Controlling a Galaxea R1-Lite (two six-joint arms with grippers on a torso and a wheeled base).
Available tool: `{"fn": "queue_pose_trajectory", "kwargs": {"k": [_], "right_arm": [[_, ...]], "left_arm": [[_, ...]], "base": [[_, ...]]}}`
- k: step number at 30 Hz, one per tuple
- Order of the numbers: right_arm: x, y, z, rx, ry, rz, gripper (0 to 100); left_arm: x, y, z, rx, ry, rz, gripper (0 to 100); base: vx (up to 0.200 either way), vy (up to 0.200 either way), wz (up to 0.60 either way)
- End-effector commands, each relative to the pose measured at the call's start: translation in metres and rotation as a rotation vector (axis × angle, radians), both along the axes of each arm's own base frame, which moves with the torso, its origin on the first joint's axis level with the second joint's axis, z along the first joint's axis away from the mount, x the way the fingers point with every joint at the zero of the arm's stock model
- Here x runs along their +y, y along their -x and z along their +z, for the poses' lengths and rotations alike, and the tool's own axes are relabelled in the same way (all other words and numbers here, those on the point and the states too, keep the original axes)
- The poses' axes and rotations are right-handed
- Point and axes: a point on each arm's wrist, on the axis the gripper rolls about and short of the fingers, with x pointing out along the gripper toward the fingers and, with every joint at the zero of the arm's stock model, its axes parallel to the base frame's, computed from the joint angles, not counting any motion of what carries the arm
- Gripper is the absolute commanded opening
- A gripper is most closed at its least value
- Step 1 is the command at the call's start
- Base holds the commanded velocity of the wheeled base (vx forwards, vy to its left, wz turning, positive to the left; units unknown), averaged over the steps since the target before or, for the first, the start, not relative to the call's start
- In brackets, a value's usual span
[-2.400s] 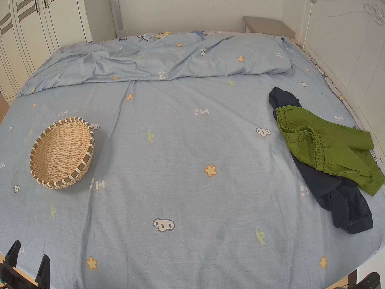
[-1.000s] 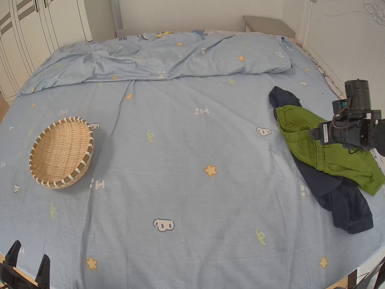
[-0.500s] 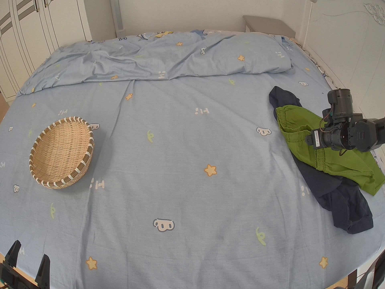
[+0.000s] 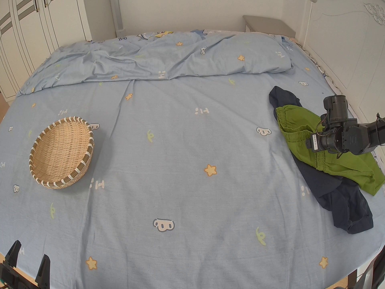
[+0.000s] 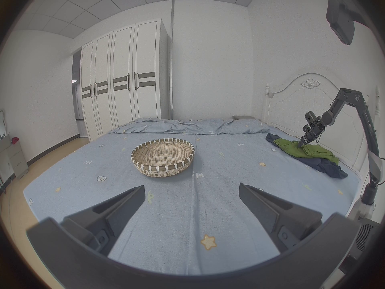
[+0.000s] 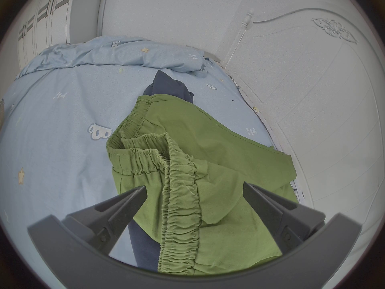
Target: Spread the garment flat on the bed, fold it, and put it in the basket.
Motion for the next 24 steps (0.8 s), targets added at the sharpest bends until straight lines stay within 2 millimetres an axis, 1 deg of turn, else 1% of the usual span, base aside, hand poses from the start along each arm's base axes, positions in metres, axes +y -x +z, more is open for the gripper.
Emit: {"fn": "queue_pose_trajectory", "kwargs": {"k": [1, 5, 6, 20, 24], "right_arm": [[-0.0015, -0.0004, 0.0008, -0.002, 0.001, -0.004, 100], [-0.0024, -0.0044, -0.005, 0.01, 0.006, -0.012, 100], [-0.0024, -0.0054, -0.005, 0.006, 0.009, -0.019, 0], [-0.0017, -0.0081, -0.0022, -0.004, 0.012, -0.021, 0], [0.0025, -0.0066, 0.0011, -0.007, 0.005, -0.004, 0]], "left_arm": [[0.0, -0.0008, -0.0046, 0.011, 0.0, 0.0, 100], [0.0, -0.0008, -0.0046, 0.011, 0.0, 0.0, 100], [0.0, -0.0008, -0.0046, 0.011, 0.0, 0.0, 100], [0.0, -0.0008, -0.0046, 0.011, 0.0, 0.0, 100], [0.0, -0.0008, -0.0046, 0.011, 0.0, 0.0, 100]], "base": [[0.0, 0.0, 0.0], [0.0, 0.0, 0.0], [0.0, 0.0, 0.0], [0.0, 0.0, 0.0], [0.0, 0.0, 0.0]]}}
